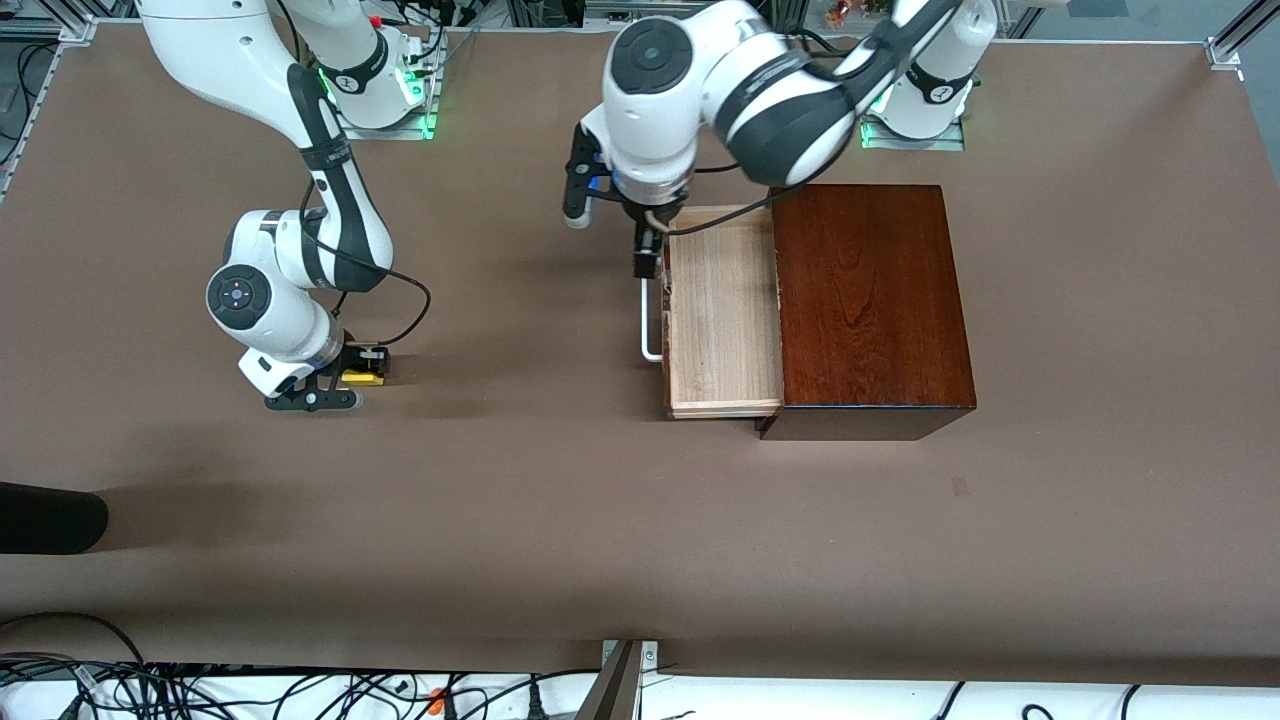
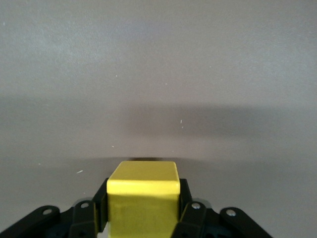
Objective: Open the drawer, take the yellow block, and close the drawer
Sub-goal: 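Carry the yellow cube out and set it on the table with the right gripper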
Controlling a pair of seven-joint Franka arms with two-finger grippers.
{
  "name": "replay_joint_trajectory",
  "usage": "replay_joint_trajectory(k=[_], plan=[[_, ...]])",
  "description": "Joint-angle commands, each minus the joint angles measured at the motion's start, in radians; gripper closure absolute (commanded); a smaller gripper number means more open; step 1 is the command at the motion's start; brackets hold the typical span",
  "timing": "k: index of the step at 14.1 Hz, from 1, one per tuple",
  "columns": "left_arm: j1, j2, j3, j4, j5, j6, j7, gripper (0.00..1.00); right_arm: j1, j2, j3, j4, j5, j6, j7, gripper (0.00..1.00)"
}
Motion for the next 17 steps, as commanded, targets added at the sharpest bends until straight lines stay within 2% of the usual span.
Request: replay_joint_trajectory(k=[1,3,4,5,7,10,12,13,17], plan=[[0.002,0.088,0.000,0.039,0.069,0.036,0.059,0.00,-0.001,-0.004,-0.008,-0.030,0.013,0.040,-0.043,0.54],[-0.002,0.126,0.008,0.039,0.081,0.082,0.047,0.00,-0.017,0.005,-0.008,-0.036,0.013,0.063,-0.069,0.54],[-0.001,0.146,0.015,0.039,0.087,0.096,0.047,0.00,-0.023,0.005,-0.008,-0.036,0.014,0.063,-0.070,0.51],[-0.002,0.157,0.021,0.039,0.113,0.098,0.047,0.00,-0.023,0.003,-0.008,-0.036,0.016,0.063,-0.072,0.43],[-0.004,0.166,0.023,0.039,0.145,0.098,0.046,0.00,-0.027,0.003,-0.008,-0.036,0.016,0.062,-0.070,0.00],[-0.010,0.168,0.023,0.033,0.155,0.097,0.033,0.00,-0.029,-0.032,-0.009,-0.022,0.016,0.033,-0.067,0.00],[-0.010,0.166,0.023,0.027,0.158,0.093,0.033,0.00,-0.029,-0.073,-0.012,0.023,0.016,-0.062,-0.064,0.00],[-0.013,0.166,0.023,0.028,0.158,0.090,0.033,0.00,-0.029,-0.081,-0.037,0.081,0.014,-0.146,-0.069,0.00],[-0.005,0.159,0.026,0.023,0.158,0.035,0.032,0.00,-0.029,-0.078,-0.116,0.428,0.013,-0.684,-0.061,0.00]])
